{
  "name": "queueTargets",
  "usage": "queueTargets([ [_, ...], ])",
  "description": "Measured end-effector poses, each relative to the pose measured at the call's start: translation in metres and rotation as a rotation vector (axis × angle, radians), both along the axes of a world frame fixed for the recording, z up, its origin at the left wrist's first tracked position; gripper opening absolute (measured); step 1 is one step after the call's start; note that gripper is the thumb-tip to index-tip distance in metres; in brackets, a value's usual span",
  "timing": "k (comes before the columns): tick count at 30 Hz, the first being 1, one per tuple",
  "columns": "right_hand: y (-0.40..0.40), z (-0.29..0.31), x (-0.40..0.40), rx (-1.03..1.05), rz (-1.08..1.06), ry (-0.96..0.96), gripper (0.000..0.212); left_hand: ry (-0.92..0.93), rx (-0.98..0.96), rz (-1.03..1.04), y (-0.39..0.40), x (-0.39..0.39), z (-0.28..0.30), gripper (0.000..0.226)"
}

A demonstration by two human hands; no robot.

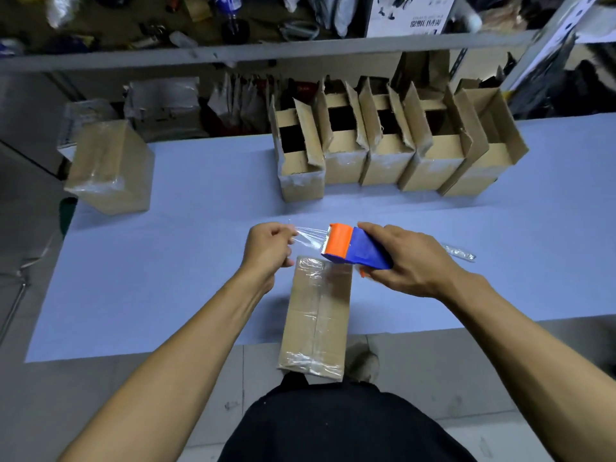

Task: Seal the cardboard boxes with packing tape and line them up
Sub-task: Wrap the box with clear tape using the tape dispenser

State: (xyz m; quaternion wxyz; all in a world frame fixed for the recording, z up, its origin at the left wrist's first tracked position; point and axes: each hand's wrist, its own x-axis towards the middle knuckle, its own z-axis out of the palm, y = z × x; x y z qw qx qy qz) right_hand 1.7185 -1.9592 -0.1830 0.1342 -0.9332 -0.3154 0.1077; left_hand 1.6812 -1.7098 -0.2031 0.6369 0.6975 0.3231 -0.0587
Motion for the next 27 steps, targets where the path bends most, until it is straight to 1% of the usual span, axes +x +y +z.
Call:
queueTargets([
  [1,-0.005,-0.002,0.000,-0.014,-0.001,-0.003,0.067,0.009,0.006,0.021,0.006,-0.003,-0.003,0.022],
  [6,-0.012,-0.014,-0.001,-0.066,0.003,-0.015,0.052,0.074,0.048,-0.024,0.007,-0.017,-0.015,0.022],
  [10,-0.018,-0.021,-0.002,-0.056,0.010,0.004,0.046,0.070,0.078,-0.022,0.001,-0.026,-0.025,0.022],
  [17,-0.017,-0.025,-0.001,-0.006,0.028,0.017,0.043,0.069,0.147,0.003,0.005,-0.028,-0.037,0.022],
  [23,-0.016,-0.035,-0.004,-0.022,0.000,0.041,0.043,0.061,0.286,-0.011,-0.003,-0.025,-0.060,0.024],
  [27,-0.019,-0.038,-0.007,-0.023,-0.047,0.055,0.043,0.018,0.290,0.022,-0.015,-0.021,-0.067,0.025],
])
